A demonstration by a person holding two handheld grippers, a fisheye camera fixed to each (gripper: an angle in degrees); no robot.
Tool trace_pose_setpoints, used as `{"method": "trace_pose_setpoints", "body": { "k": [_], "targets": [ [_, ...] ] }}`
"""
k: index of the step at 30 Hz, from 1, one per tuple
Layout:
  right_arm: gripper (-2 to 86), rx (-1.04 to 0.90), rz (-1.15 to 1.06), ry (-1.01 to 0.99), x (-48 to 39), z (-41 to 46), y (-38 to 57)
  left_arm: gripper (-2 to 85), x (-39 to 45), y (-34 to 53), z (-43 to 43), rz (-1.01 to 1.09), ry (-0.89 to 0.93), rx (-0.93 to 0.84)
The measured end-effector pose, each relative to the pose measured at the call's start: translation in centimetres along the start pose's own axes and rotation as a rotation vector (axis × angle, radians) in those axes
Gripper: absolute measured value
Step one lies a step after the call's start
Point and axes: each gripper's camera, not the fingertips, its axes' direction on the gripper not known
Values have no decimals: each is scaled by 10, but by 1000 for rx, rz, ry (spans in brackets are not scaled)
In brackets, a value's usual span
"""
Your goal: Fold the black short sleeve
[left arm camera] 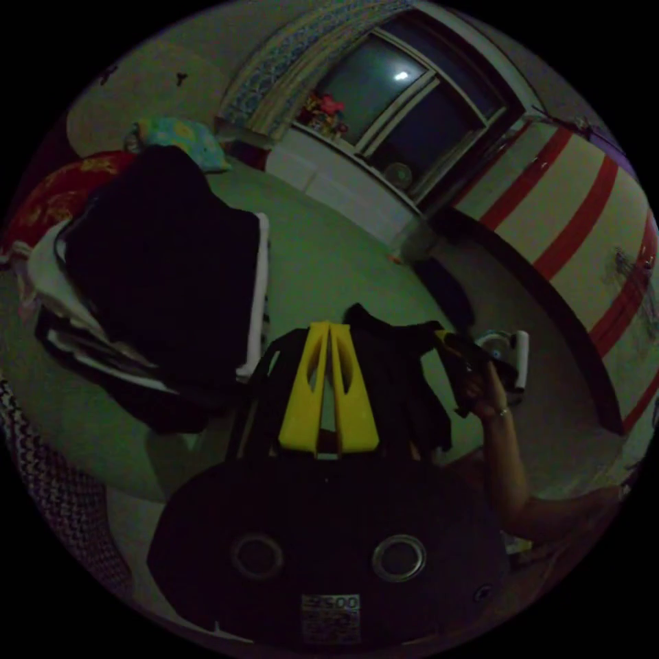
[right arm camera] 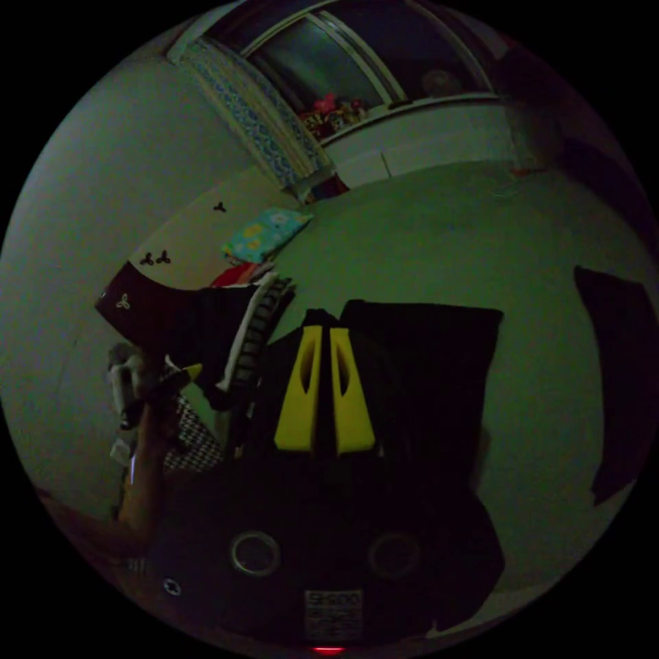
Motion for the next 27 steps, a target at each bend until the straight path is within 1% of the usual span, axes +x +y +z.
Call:
{"method": "trace_pose_setpoints", "body": {
  "k": [2, 4, 5, 7, 10, 12, 15, 17, 18, 19, 23, 25, 27],
  "targets": [
    [-14, 1, -39, 38, -9, -5, 1, 22, 10, 1, 12, 47, 57, -68],
    [-14, 9, -61, 23, -15, -8, 3, 74, 29, 3, 32, 137, 131, -184],
    [-14, 14, -64, 7, -18, -11, 4, 90, 35, 4, 38, 160, 136, -214],
    [-15, 10, -56, -15, -20, -13, 6, 146, 59, 9, 59, 253, 88, -320],
    [-12, 5, -73, -97, -24, -17, 8, 180, 84, 18, 84, 325, 42, -420],
    [-10, 7, -99, -155, -30, -21, 11, 185, 92, 21, 98, 315, 31, -456],
    [-5, 9, -175, -206, -45, -26, 16, 174, 104, 25, 121, 298, -14, -487],
    [4, 0, -217, -262, -57, -30, 20, 138, 112, 29, 136, 301, -62, -530],
    [7, -2, -223, -269, -59, -31, 21, 104, 118, 32, 143, 300, -103, -541],
    [15, -5, -231, -255, -63, -33, 23, 67, 124, 35, 149, 303, -150, -547],
    [55, 30, -269, -95, -73, -52, 34, 51, 141, 40, 152, 321, -203, -501],
    [81, 15, -300, -47, -76, -63, 41, 51, 145, 40, 146, 291, -181, -448],
    [105, -46, -361, 13, -81, -72, 52, 50, 145, 41, 138, 256, -132, -414]
  ]
}}
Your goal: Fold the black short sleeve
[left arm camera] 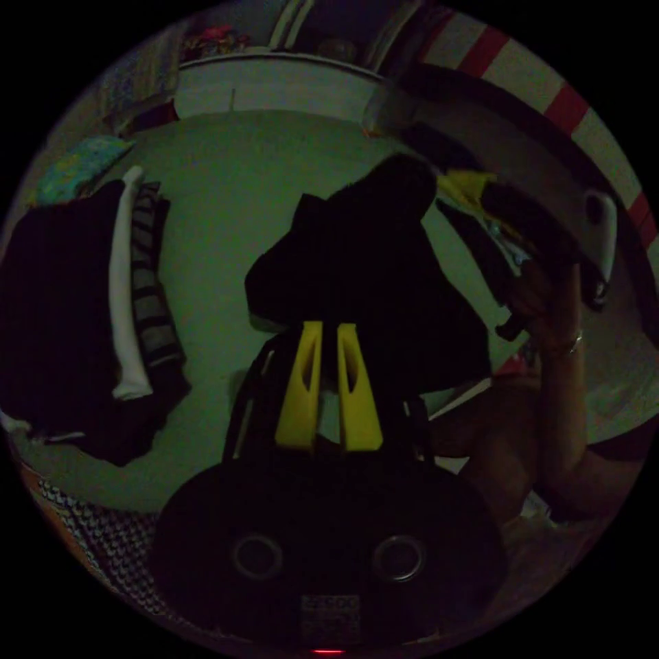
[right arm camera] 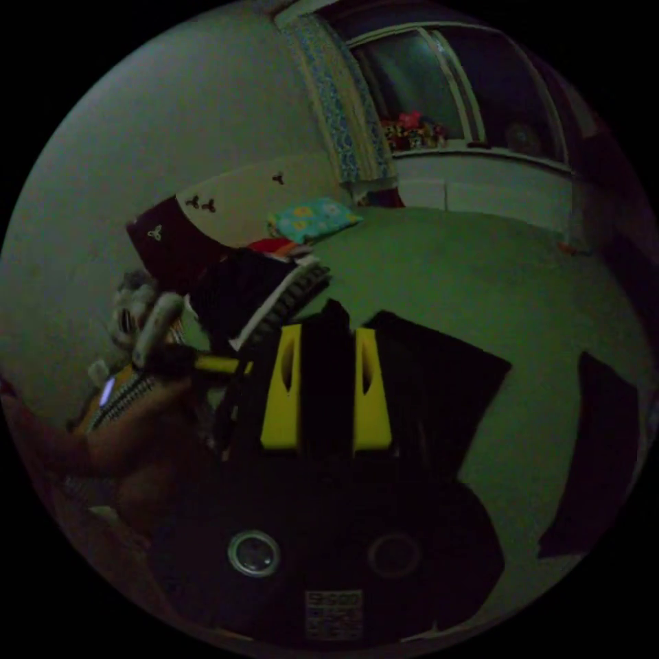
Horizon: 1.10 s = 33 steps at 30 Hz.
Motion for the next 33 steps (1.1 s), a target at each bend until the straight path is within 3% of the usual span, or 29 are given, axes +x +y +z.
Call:
{"method": "trace_pose_setpoints", "body": {
  "k": [7, 10, 13, 14, 23, 25, 30, 33],
  "targets": [
    [145, -319, -380, 113, -76, -15, 49, 36, 15, 2, -21, -65, 94, 62],
    [122, -393, -478, 295, -107, 2, 76, 32, 33, -3, -25, -59, 88, 53],
    [29, -382, -446, 574, -110, 12, 87, 21, 49, -7, -32, -56, 83, 62],
    [7, -345, -389, 587, -108, 3, 84, 18, 51, -7, -34, -57, 86, 64],
    [-10, -143, -40, 198, -53, -117, 23, -5, 74, -33, -80, -21, -30, 217],
    [-11, -111, -55, 215, -46, -132, 3, -4, 80, -50, -81, 3, -90, 206],
    [-11, -110, -44, 332, -14, -145, -63, 17, 85, -72, -41, 52, -47, 149],
    [-11, -116, 103, 392, 32, -146, -112, 42, 84, -79, -2, 52, -13, 101]
  ]
}}
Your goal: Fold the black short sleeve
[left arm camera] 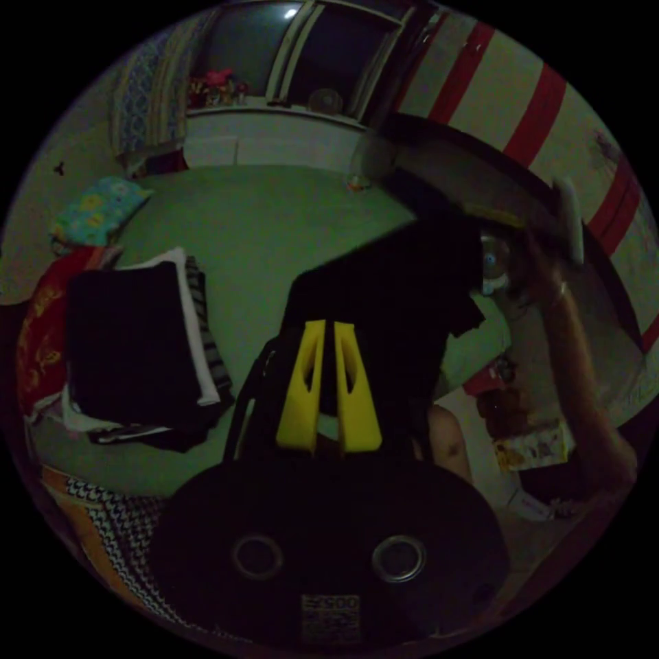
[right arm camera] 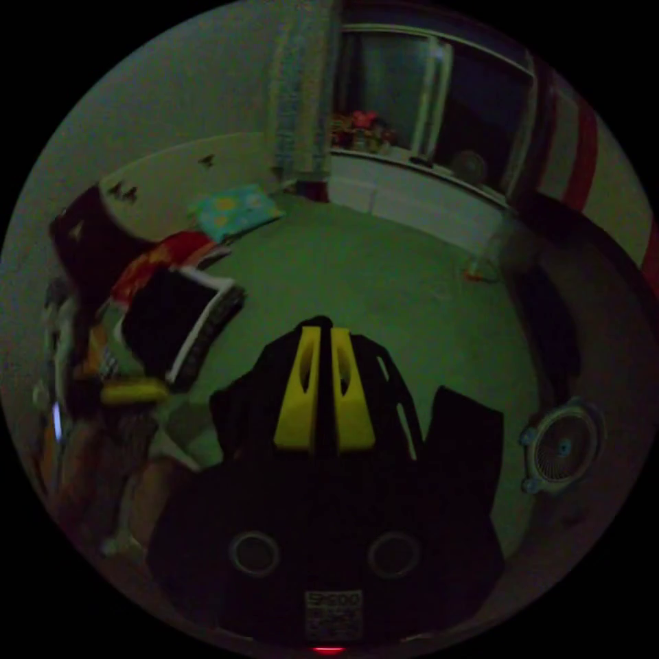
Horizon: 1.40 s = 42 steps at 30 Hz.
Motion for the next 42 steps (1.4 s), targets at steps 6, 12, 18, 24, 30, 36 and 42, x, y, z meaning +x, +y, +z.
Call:
{"method": "trace_pose_setpoints", "body": {
  "k": [6, 12, 18, 24, 30, 36, 42],
  "targets": [
    [22, 108, 206, 155, 63, 6, -45, 57, -10, -2, 77, -36, 130, -106],
    [118, -113, -20, 189, 72, 59, 25, 121, -4, -15, 131, 45, 128, -142],
    [149, -273, -137, -33, 80, 71, 151, 220, 8, -49, 166, 138, 59, -91],
    [149, -292, -109, -143, 79, 80, 210, 225, 19, -99, 206, 255, -68, -143],
    [6, -274, -12, -195, 103, 93, 224, 123, 0, -129, 234, 166, 2, -274],
    [-16, -128, 111, -159, 160, 39, 255, 15, -56, -145, 191, -18, 78, -70],
    [-17, -39, 300, -190, 220, -6, 296, 6, -117, -152, 158, -196, 90, 25]
  ]
}}
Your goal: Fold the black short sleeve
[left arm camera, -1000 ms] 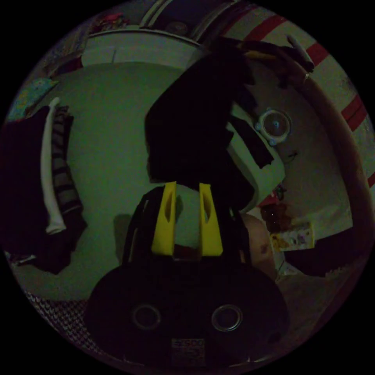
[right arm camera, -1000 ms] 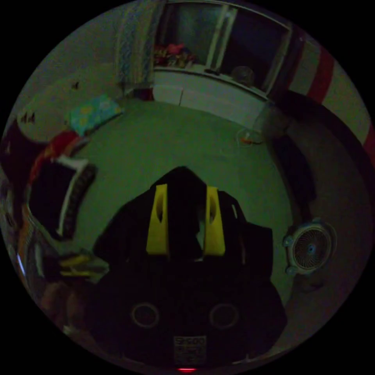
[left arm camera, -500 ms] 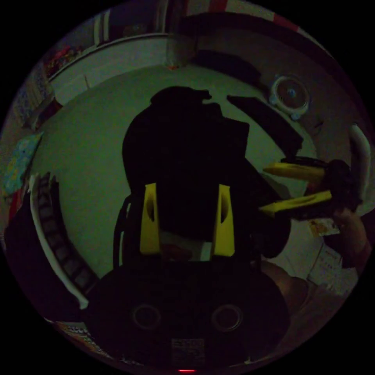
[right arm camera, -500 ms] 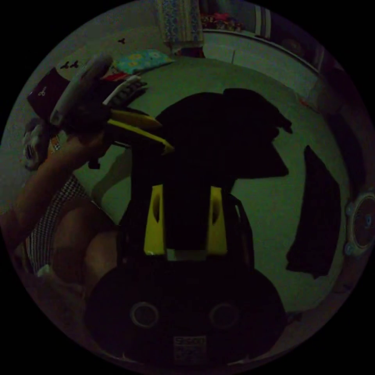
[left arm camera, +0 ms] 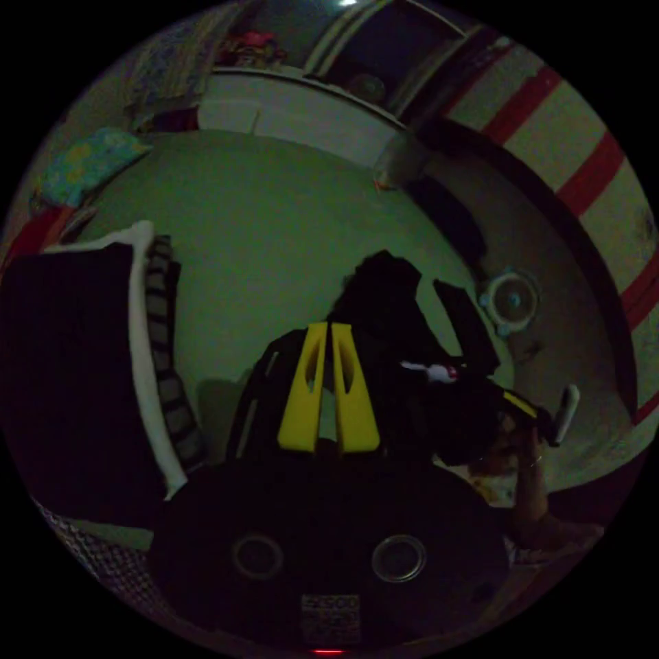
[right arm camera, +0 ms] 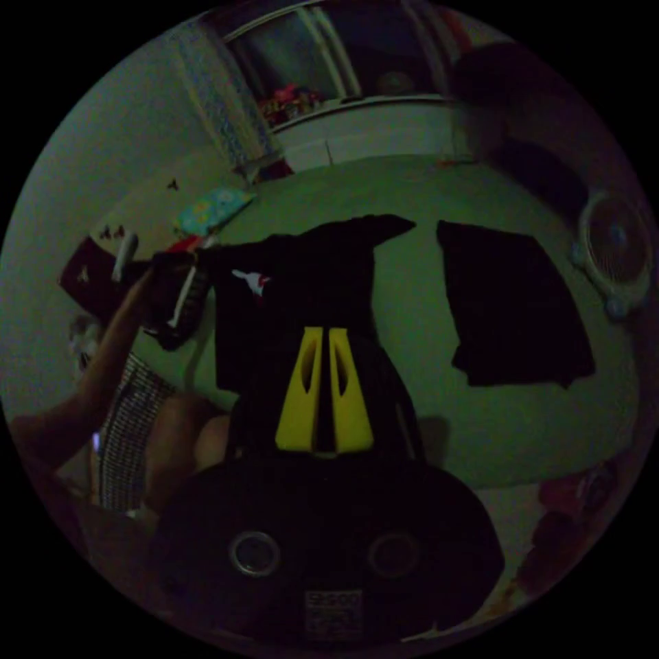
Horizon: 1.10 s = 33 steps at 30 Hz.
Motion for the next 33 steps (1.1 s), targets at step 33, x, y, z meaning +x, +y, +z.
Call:
{"method": "trace_pose_setpoints", "body": {
  "k": [33],
  "targets": [
    [147, -235, -13, 257, 21, 78, 20, 182, 30, 101, 44, 232, -65, -413]
  ]
}}
